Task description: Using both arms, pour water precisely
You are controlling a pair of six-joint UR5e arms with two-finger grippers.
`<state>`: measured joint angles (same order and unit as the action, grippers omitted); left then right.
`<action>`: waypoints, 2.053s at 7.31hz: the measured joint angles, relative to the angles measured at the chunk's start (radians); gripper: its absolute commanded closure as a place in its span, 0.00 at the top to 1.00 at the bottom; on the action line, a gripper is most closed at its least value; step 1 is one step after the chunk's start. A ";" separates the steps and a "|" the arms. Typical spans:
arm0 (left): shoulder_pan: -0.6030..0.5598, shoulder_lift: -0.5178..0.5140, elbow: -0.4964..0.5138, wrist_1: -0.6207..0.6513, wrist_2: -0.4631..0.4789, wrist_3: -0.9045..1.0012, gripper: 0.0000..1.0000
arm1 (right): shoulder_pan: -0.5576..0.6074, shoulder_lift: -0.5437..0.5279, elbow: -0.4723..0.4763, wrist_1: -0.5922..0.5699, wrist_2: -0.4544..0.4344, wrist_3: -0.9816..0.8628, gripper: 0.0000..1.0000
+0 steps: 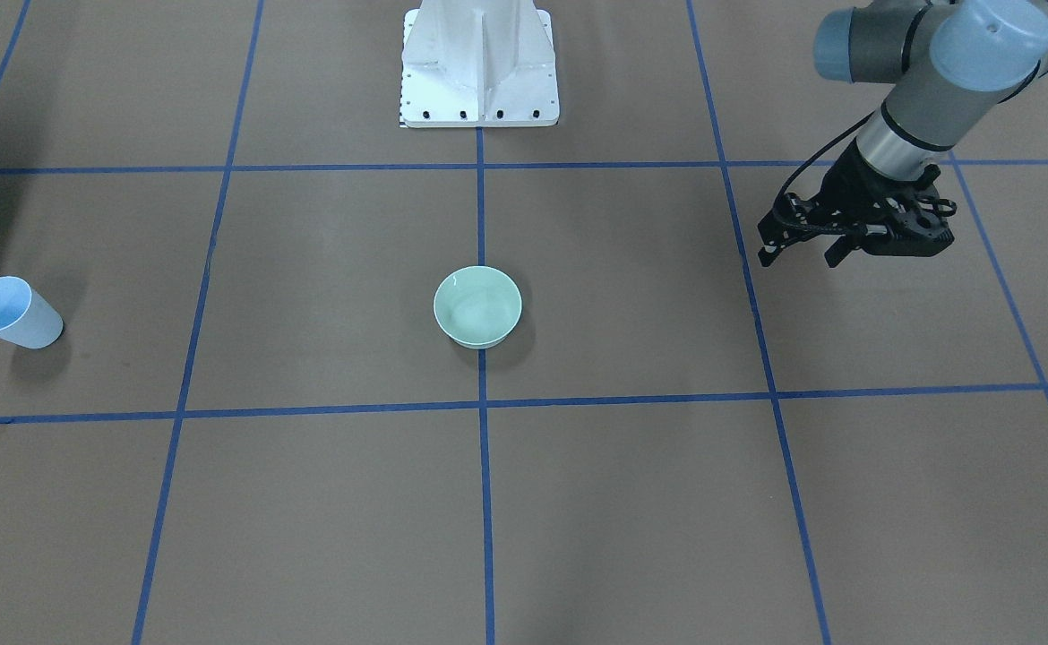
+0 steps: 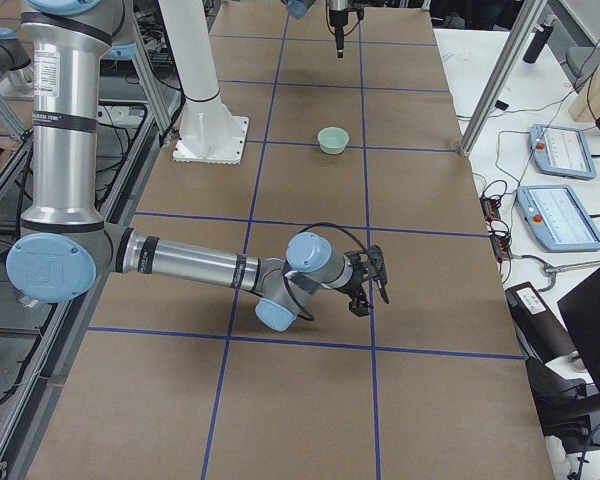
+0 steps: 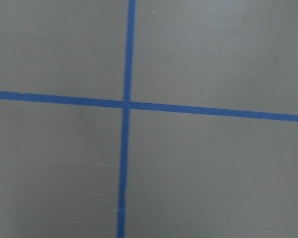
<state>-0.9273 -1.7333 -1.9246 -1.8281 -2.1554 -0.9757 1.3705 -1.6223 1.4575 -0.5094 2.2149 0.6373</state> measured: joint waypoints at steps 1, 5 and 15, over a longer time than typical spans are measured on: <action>-0.019 0.012 0.000 0.018 0.000 0.058 1.00 | 0.040 0.034 0.035 -0.145 0.035 -0.093 0.99; 0.095 -0.193 0.052 0.066 0.006 -0.145 1.00 | 0.083 0.057 0.241 -0.648 0.064 -0.363 0.99; 0.350 -0.590 0.497 -0.098 0.085 -0.310 0.65 | 0.125 0.036 0.311 -0.948 0.157 -0.663 0.99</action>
<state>-0.5772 -2.3233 -1.4277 -1.9260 -2.0700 -1.2854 1.4958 -1.5865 1.7686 -1.4573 2.3723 -0.0260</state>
